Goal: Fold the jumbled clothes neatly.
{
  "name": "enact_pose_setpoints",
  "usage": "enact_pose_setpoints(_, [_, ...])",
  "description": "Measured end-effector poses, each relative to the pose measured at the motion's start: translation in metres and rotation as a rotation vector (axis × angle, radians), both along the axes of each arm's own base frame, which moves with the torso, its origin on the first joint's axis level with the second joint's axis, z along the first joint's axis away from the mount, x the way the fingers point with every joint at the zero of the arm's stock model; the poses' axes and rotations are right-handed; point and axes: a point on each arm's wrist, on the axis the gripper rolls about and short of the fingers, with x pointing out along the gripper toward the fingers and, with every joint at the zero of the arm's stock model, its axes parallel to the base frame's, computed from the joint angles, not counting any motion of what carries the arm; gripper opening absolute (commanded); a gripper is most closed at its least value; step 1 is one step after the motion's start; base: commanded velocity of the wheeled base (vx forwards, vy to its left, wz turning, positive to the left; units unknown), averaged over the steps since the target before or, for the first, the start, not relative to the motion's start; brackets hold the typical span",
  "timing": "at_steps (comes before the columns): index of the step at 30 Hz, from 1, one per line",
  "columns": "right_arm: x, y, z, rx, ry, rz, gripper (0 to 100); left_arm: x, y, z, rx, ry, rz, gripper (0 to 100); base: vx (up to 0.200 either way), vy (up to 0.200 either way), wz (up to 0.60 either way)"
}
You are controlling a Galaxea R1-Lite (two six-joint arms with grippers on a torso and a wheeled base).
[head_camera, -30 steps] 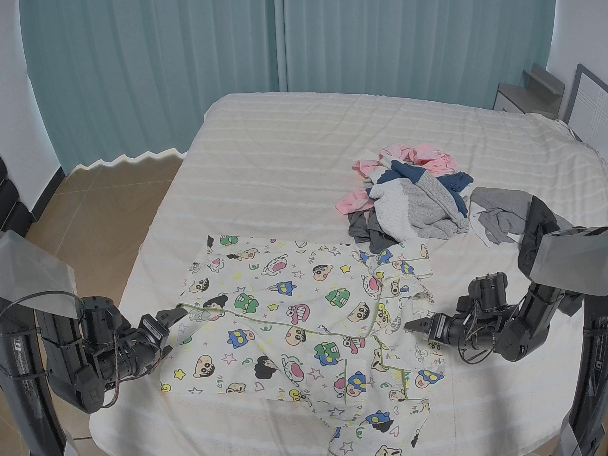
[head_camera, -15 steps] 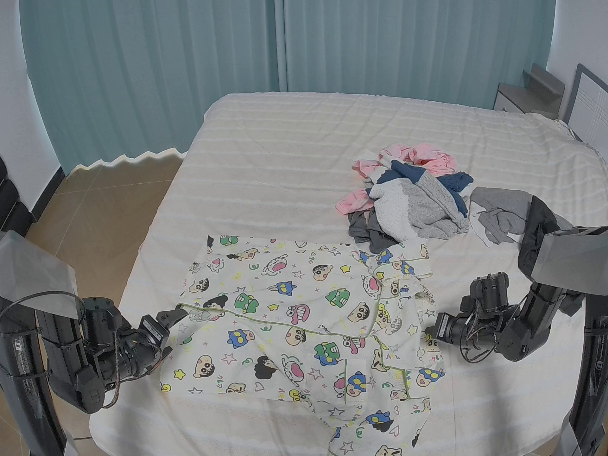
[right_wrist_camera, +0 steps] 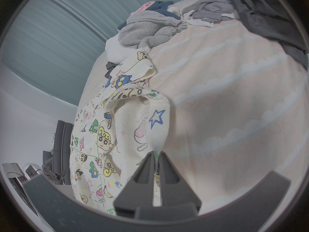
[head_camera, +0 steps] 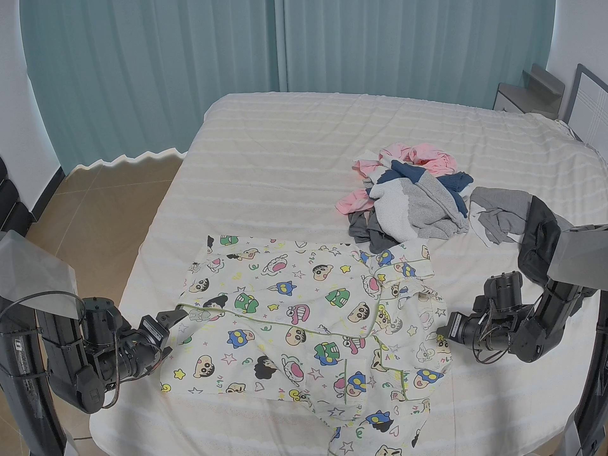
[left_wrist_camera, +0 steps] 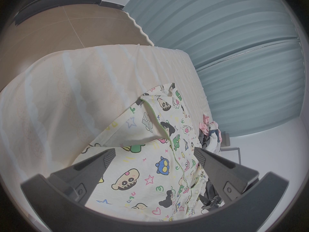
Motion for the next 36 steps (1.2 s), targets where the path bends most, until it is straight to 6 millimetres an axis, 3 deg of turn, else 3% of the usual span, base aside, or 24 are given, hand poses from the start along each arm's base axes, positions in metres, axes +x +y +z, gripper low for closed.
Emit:
enact_pose_setpoints(13, [-0.008,-0.035,0.005,-0.037,0.001,-0.076,0,-0.002,0.0,0.0,0.001,0.007,-0.001,100,0.0,0.0,0.0])
enact_pose_setpoints(36, [-0.019,-0.074,0.002,-0.109,0.008,-0.149,0,-0.003,-0.001,-0.001,0.001,0.01,-0.006,100,0.0,0.0,0.0])
